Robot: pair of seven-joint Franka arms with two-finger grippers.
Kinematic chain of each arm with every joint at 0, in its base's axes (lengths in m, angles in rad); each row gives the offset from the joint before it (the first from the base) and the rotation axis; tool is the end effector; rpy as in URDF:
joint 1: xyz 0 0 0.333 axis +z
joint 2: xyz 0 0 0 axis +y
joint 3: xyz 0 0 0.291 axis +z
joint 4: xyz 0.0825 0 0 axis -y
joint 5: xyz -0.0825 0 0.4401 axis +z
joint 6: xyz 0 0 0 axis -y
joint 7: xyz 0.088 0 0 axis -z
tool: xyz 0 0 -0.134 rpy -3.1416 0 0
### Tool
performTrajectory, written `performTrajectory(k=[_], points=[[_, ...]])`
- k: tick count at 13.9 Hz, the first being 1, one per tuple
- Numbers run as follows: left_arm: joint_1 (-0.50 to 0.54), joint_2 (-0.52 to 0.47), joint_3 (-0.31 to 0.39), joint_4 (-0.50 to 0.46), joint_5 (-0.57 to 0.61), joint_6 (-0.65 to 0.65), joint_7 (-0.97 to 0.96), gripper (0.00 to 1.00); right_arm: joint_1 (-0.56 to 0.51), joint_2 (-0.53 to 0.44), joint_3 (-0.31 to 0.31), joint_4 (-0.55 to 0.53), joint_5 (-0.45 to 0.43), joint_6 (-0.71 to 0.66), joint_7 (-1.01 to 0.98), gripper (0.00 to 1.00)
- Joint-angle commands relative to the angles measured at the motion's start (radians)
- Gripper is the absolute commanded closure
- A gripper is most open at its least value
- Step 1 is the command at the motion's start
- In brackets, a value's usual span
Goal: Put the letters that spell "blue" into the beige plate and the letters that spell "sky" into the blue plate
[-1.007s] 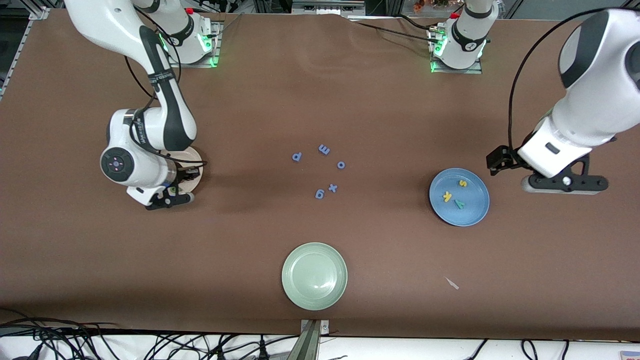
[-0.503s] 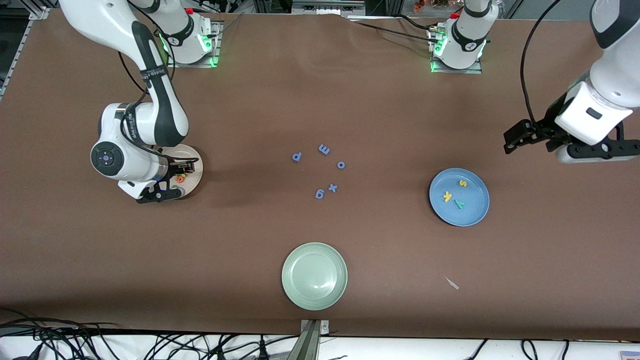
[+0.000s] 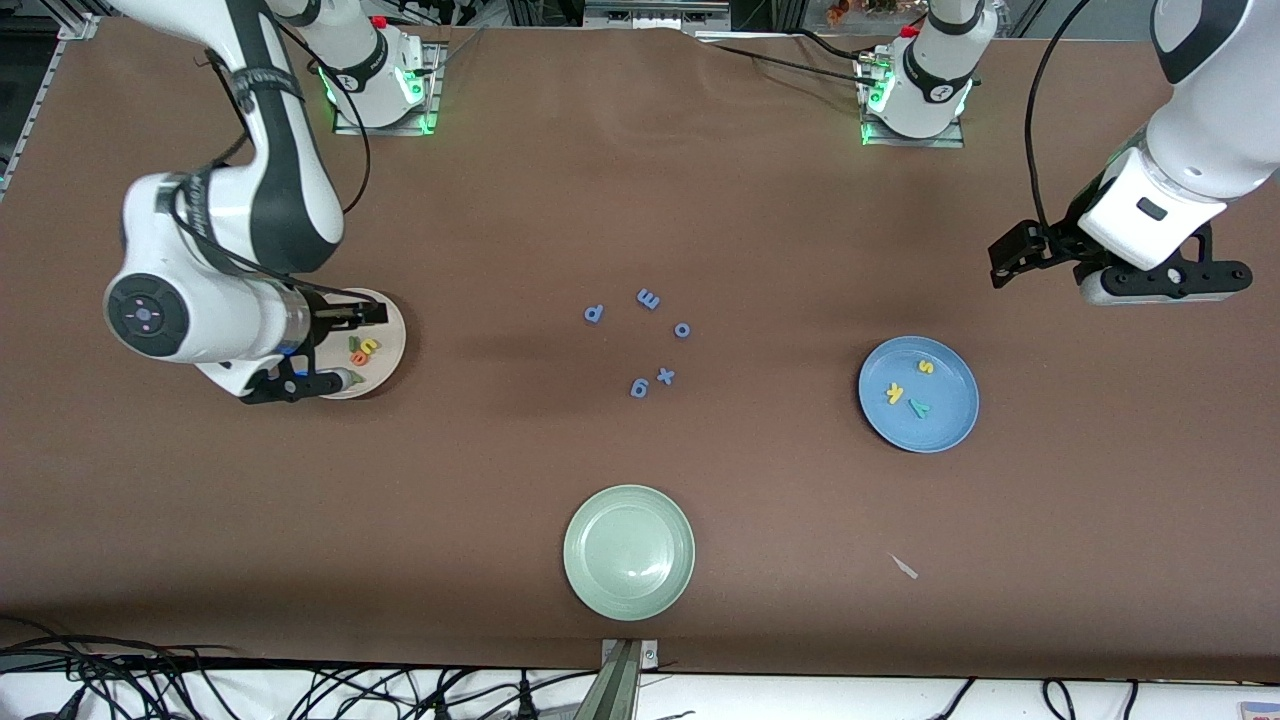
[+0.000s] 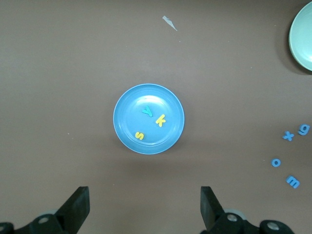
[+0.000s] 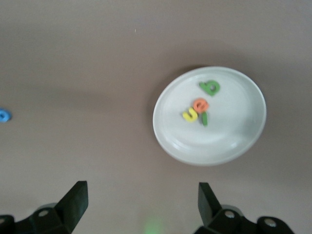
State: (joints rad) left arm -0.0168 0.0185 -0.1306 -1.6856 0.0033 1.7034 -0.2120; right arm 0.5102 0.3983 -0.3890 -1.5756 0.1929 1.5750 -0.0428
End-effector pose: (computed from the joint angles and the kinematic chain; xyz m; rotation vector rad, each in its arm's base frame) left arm 0.6163 -0.0906 0.5117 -3.1390 -0.1008 0.0006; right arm 0.6452 0.1227 0.3310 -3.0578 -0.1948 0.5707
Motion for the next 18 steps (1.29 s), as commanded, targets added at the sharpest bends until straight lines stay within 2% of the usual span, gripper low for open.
performTrajectory(k=[1,4,5,8,9,12,14,18], points=[[-0.005,-0.015,0.002,-0.013,0.03,0.005,0.017,0.0,-0.002,-0.007,-0.021,0.104,-0.032,-0.119,0.008,0.0],[-0.003,-0.014,-0.009,-0.009,0.03,0.005,0.017,0.0,-0.002,-0.062,-0.001,0.115,-0.096,-0.119,0.006,0.0],[-0.002,-0.015,-0.009,-0.011,0.029,0.004,0.017,0.0,-0.021,-0.081,0.04,0.112,-0.116,-0.116,0.003,0.0],[-0.003,-0.015,-0.009,-0.009,0.029,0.004,0.016,0.0,-0.217,-0.175,0.253,0.062,-0.196,-0.075,-0.006,0.0],[-0.002,-0.017,-0.009,-0.009,0.03,0.002,0.016,0.0,-0.266,-0.22,0.295,0.03,-0.208,-0.047,0.003,0.0],[0.003,-0.018,-0.009,-0.011,0.029,-0.005,0.017,0.0,-0.373,-0.321,0.323,-0.049,-0.204,0.077,0.004,0.0],[-0.002,-0.017,-0.01,-0.009,0.03,-0.004,0.013,0.0,-0.462,-0.351,0.381,-0.047,-0.202,0.089,0.003,0.0],[-0.002,-0.015,-0.009,-0.009,0.03,-0.002,0.013,0.0,-0.53,-0.358,0.409,-0.044,-0.195,0.08,-0.005,0.0]])
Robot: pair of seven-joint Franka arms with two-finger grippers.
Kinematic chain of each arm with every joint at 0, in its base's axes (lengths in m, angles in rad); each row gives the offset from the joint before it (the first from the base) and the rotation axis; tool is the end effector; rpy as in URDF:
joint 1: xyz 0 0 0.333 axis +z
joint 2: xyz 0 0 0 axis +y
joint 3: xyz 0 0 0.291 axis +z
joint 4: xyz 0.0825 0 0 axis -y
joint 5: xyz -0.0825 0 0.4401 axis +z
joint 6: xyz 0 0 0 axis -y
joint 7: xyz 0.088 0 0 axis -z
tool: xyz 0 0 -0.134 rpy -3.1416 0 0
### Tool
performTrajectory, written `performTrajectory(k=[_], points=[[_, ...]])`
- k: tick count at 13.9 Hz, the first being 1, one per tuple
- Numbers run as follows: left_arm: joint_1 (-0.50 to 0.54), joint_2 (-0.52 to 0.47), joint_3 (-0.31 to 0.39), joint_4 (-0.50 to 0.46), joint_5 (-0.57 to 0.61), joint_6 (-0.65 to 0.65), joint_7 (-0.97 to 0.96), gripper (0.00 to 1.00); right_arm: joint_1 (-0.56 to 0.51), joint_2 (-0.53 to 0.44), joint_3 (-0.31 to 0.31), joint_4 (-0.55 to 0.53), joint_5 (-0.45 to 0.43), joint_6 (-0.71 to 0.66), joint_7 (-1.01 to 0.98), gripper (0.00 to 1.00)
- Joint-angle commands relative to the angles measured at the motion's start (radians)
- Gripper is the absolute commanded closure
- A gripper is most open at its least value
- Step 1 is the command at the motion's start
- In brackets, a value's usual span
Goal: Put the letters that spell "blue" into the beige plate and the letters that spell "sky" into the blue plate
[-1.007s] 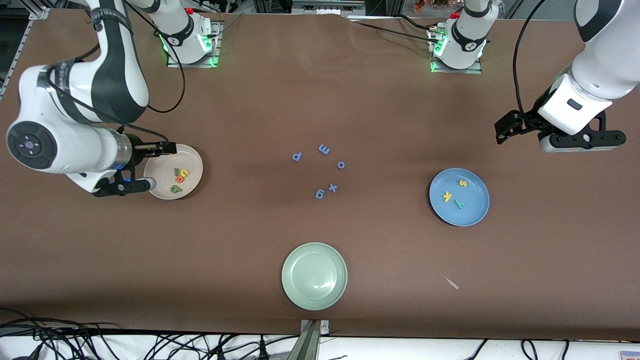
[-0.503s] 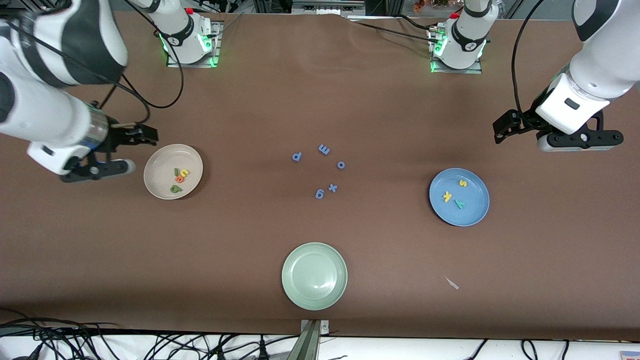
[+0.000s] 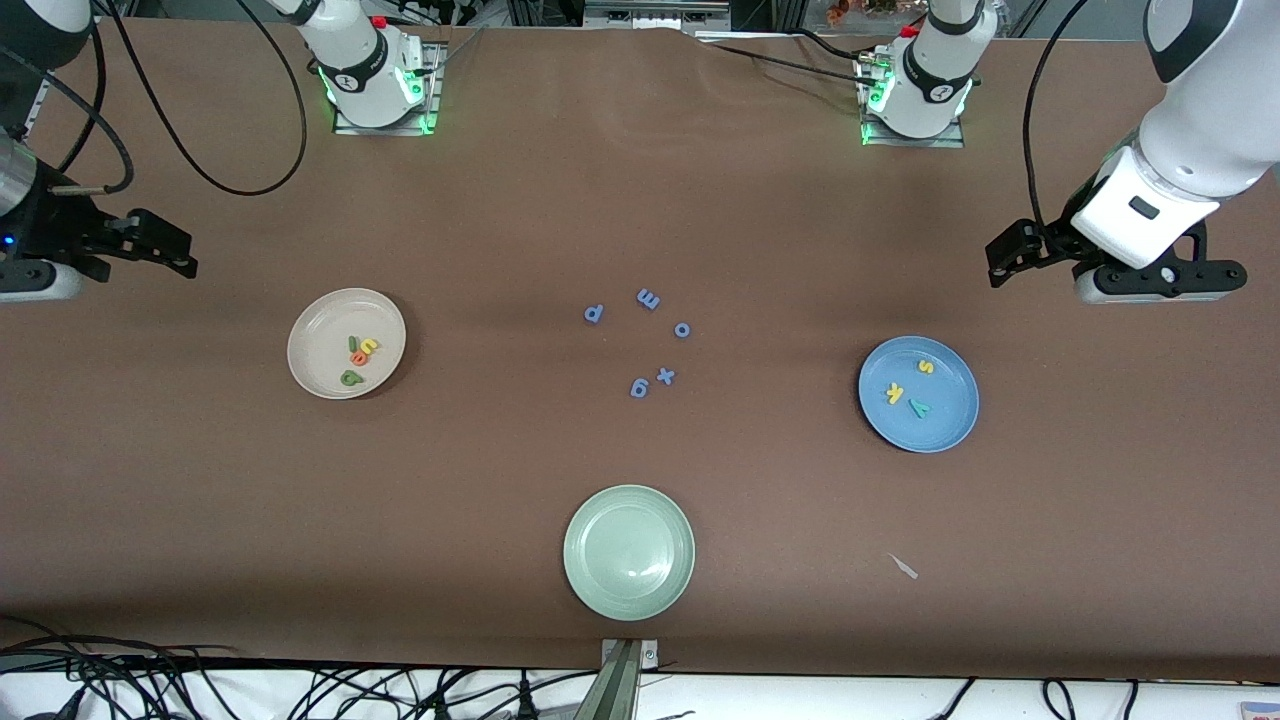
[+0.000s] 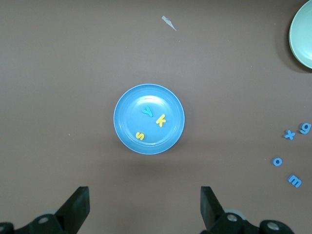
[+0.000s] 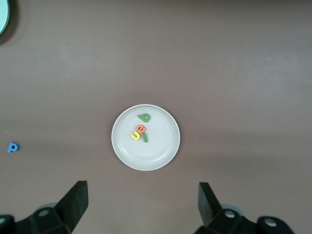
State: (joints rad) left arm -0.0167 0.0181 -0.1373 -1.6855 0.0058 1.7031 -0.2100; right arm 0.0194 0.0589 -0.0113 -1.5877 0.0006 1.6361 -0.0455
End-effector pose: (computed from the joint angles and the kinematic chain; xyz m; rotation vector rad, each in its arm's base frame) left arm 0.6156 -0.0944 0.5120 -3.1371 -0.0867 -0.0004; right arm 0.6311 0.0053 0.5327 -3.1403 -0.0841 0.0165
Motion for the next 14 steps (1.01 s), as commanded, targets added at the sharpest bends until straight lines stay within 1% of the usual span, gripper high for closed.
performTrajectory(k=[1,8,14], points=[[-0.002,-0.015,-0.002,-0.009,0.028,-0.003,0.012,0.0,-0.041,-0.019,0.031,-0.031,-0.002,0.016,0.0,0.0],[0.0,-0.015,-0.002,-0.009,0.028,-0.003,0.014,0.0,-0.047,0.021,0.031,-0.006,-0.007,-0.006,0.003,0.0],[0.001,-0.015,-0.002,-0.009,0.026,-0.003,0.014,0.0,-0.046,0.021,0.033,-0.006,-0.002,-0.024,0.006,0.0]])
